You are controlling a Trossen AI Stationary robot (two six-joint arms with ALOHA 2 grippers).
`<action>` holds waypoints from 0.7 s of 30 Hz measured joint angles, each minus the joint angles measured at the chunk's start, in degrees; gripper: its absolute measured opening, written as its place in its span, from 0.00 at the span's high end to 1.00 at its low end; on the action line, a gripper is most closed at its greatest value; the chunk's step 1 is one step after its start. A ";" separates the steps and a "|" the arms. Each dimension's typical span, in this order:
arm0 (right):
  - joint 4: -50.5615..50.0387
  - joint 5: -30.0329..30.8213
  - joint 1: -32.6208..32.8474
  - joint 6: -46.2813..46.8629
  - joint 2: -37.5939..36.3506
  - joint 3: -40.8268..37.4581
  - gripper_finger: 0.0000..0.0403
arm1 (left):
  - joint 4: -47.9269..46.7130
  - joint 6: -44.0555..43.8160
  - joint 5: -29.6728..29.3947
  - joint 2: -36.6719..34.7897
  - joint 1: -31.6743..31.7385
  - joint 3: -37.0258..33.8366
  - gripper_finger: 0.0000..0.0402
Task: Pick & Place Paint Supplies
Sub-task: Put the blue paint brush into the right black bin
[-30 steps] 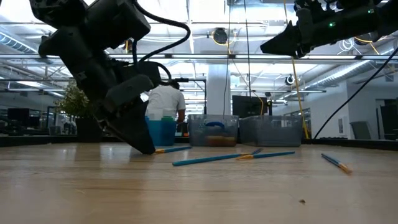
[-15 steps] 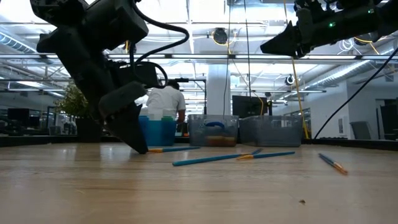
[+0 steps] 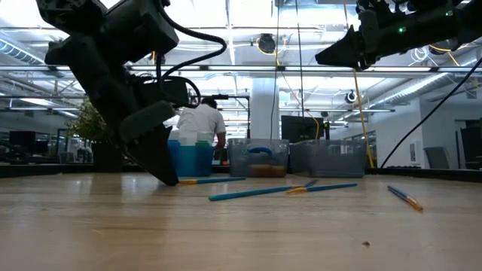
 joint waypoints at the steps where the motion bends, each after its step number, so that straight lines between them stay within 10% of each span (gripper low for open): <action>1: -0.01 0.00 0.00 0.00 0.00 0.00 0.69 | -0.40 1.14 0.09 -0.90 -0.01 -0.10 0.63; 21: 0.40 0.00 0.00 0.04 0.00 0.02 0.69 | -1.46 3.02 -4.51 3.98 0.79 7.20 0.57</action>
